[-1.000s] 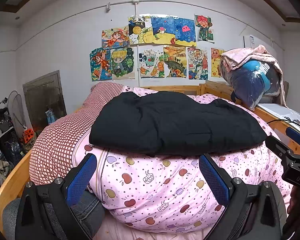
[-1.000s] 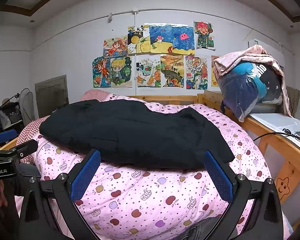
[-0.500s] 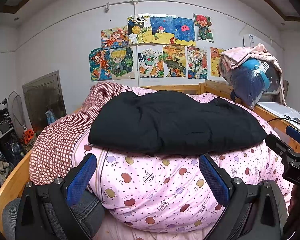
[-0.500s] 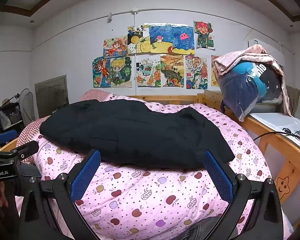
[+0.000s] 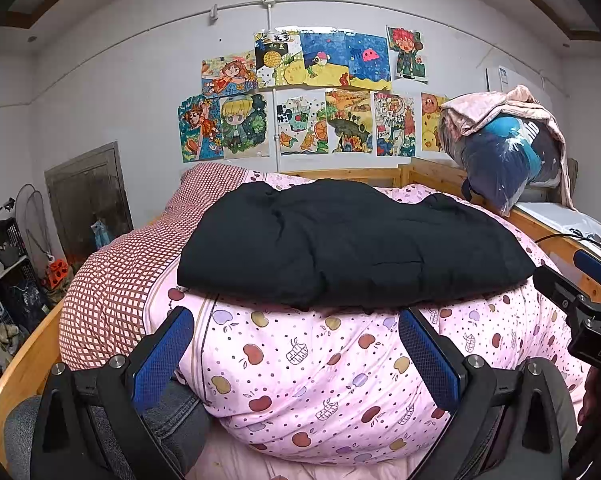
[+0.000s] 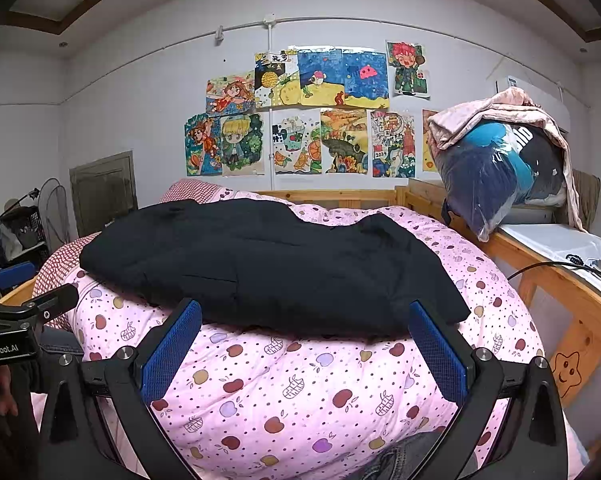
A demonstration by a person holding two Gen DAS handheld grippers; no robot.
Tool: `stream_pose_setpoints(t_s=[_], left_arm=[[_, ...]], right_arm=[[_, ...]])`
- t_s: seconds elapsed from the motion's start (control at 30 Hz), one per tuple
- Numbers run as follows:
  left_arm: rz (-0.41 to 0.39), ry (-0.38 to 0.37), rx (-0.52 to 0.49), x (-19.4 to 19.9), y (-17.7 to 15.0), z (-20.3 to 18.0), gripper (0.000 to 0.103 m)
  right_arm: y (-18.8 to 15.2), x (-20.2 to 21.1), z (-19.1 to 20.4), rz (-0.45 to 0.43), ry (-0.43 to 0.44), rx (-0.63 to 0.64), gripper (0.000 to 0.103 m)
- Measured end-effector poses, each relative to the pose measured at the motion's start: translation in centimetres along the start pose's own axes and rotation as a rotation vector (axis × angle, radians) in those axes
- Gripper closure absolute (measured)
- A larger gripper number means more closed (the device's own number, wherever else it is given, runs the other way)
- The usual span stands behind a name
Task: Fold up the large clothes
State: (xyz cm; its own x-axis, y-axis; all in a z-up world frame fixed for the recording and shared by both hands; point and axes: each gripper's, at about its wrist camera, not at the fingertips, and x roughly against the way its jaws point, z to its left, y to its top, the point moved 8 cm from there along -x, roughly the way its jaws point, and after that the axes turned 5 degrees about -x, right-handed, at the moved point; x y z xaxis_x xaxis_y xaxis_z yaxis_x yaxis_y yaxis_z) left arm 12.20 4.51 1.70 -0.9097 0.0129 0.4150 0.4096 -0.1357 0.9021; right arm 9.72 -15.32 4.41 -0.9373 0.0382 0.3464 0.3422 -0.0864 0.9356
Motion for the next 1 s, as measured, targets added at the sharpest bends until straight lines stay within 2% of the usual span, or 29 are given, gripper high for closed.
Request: stream_pose_setpoints(t_s=[1.0], left_arm=[[0.001, -0.003, -0.005, -0.01, -0.04, 0.2, 0.0]], right_arm=[[-0.22, -0.05, 0.21, 0.001, -0.002, -0.003, 0.002]])
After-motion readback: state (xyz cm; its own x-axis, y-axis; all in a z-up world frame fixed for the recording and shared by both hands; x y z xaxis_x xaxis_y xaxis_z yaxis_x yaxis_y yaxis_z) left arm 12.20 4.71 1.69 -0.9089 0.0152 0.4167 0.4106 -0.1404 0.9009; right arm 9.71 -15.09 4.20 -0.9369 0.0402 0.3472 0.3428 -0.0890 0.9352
